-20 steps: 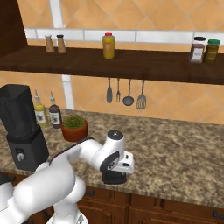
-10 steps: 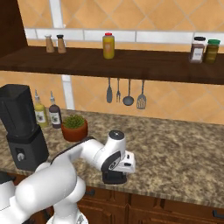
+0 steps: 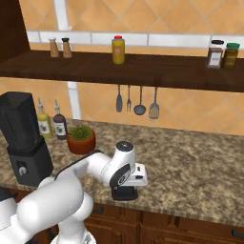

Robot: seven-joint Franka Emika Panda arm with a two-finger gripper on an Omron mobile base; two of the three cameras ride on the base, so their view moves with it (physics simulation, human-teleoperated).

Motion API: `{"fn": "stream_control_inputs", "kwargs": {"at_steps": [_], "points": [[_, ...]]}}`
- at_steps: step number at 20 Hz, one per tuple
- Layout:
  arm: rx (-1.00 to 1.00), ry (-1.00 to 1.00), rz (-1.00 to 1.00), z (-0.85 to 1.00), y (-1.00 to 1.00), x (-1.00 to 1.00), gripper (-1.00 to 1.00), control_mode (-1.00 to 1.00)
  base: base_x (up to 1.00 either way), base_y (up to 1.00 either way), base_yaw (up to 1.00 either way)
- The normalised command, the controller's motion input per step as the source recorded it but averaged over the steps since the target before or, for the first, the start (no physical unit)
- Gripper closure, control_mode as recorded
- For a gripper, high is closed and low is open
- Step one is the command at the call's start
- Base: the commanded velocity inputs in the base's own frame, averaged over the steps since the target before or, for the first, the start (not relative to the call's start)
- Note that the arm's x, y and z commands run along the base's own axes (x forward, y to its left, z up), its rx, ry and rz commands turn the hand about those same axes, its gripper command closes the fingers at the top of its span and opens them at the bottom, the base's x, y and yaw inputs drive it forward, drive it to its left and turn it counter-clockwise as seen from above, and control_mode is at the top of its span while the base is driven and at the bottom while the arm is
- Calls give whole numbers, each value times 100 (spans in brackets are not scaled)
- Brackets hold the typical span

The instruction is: Close the lid blender by securely placing the lid on top.

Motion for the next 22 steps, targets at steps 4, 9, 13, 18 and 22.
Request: {"fn": "stream_control_inputs", "kwargs": {"at_steps": [4,9,13,18,22], "points": [[0,0,0,-2,4,0,-100,-100,0,0,0],[0,3,0,-23,5,0,100,-100,0,0,0],[-2,6,2,-23,5,4,100,-100,0,0,0],[0,0,0,0,0,0,100,-100,0,0,0],[0,0,0,0,1,-3,100,-100,0,0,0]]}}
